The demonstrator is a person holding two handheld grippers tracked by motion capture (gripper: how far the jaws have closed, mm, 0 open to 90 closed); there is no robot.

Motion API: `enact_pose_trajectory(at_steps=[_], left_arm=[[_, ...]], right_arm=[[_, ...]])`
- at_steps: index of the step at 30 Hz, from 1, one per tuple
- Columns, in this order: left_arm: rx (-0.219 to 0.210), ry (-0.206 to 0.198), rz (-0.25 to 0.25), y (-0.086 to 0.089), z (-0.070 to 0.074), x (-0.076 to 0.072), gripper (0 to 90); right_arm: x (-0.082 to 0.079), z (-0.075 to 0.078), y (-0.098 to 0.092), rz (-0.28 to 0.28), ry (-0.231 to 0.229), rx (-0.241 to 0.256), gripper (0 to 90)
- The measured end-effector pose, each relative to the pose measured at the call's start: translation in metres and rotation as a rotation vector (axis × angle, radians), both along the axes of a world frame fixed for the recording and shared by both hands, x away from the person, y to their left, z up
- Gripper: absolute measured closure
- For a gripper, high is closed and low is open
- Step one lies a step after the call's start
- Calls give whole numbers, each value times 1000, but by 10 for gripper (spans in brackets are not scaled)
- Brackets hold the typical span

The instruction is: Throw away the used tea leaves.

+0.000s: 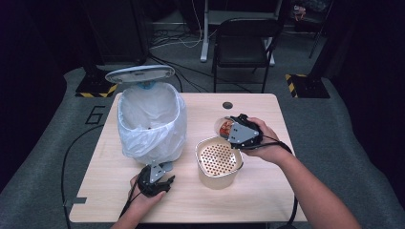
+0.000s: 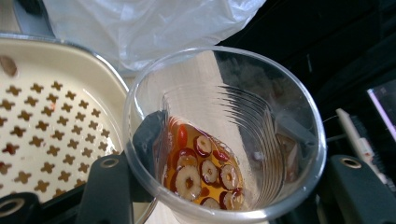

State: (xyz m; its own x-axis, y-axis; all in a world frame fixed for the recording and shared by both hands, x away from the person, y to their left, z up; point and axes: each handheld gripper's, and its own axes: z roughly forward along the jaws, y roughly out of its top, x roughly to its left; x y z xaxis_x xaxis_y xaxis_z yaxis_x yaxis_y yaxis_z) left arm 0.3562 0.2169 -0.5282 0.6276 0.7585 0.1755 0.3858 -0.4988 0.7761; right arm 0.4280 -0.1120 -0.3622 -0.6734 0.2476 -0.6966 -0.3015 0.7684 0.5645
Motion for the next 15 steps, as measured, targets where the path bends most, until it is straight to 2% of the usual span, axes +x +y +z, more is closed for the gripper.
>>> enact_pose_trajectory(at_steps=[3, 5, 11, 13, 15], left_arm=[[0, 0, 1, 0, 0, 0, 362], [-3, -4, 4, 0, 0, 0, 363], [0, -1, 0, 0, 0, 0, 362], [0, -1, 0, 0, 0, 0, 362], [1, -1, 0, 0, 0, 0, 362]], right_arm=[[-6, -2, 3, 6, -56, -56, 418], [-9, -4, 5, 16, -76, -82, 421], [-19, -10, 13, 22, -205, -193, 426], [-23, -14, 16, 24, -260, -251, 427], [-26, -17, 18, 33, -307, -287, 427]])
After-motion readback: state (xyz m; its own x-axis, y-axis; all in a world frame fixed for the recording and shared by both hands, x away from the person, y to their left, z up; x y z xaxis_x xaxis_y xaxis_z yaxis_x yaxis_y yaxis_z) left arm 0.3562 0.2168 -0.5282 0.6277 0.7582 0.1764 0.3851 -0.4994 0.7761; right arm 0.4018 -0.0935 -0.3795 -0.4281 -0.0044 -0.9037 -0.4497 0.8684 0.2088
